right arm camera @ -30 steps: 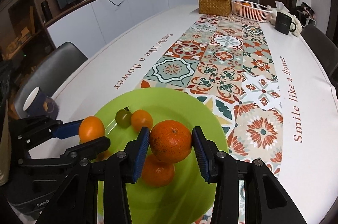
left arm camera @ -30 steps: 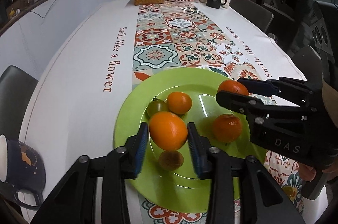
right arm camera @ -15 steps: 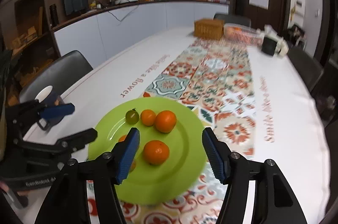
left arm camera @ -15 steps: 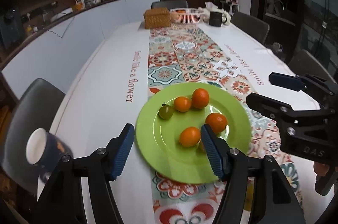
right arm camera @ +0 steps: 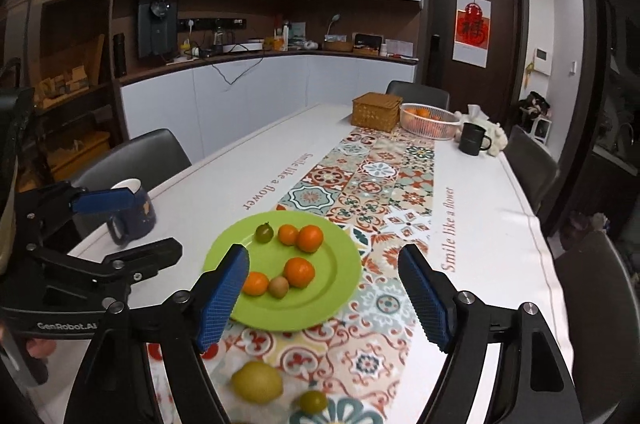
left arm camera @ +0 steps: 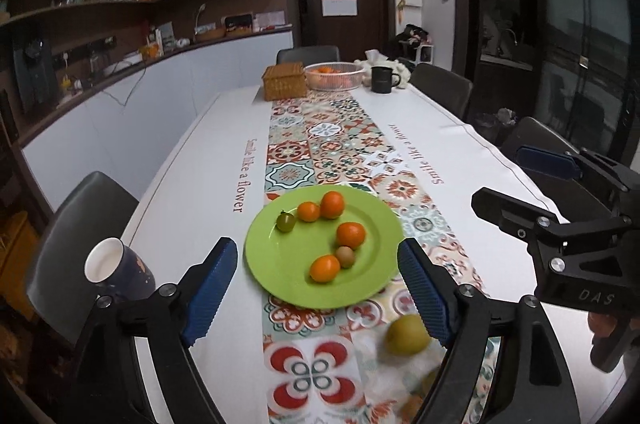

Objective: Organize fruits
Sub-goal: 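Pull both open tools back from the plate toward the fruit cluster, then grasp a brown fruit with the left tool while the right tool grasps a large green fruit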

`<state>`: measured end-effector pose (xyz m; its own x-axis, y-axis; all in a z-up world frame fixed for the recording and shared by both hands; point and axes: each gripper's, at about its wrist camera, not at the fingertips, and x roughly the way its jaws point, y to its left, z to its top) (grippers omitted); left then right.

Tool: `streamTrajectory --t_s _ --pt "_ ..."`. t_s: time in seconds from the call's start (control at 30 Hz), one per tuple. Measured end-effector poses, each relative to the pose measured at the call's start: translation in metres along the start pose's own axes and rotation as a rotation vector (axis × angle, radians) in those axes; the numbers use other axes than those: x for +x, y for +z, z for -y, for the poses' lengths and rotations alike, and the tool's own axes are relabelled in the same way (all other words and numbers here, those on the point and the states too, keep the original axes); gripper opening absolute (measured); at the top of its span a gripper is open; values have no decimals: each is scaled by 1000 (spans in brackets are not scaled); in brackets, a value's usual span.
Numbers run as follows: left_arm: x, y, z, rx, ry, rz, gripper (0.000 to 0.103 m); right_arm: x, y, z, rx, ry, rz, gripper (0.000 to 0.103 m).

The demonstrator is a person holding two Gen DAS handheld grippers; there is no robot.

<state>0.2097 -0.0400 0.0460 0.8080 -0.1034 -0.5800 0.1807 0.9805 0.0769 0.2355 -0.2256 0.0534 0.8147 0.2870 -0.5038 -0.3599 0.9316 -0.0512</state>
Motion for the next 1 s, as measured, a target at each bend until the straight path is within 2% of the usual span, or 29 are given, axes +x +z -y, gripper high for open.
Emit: streamTrajectory --t_s 0.3,0.63,0.9,1.0 --pt "-38 -42 31 120 -13 7 83 -48 -33 -9 -59 -23 5 77" --pt "-55 -88 50 291 -45 18 83 -73 -76 -43 -282 -22 -42 77" --pt "-43 -112 57 387 -135 -44 82 -57 -109 -66 -499 91 -168 77" --pt "-34 -120 62 417 -179 -78 77 -47 -120 -71 -545 160 -233 77"
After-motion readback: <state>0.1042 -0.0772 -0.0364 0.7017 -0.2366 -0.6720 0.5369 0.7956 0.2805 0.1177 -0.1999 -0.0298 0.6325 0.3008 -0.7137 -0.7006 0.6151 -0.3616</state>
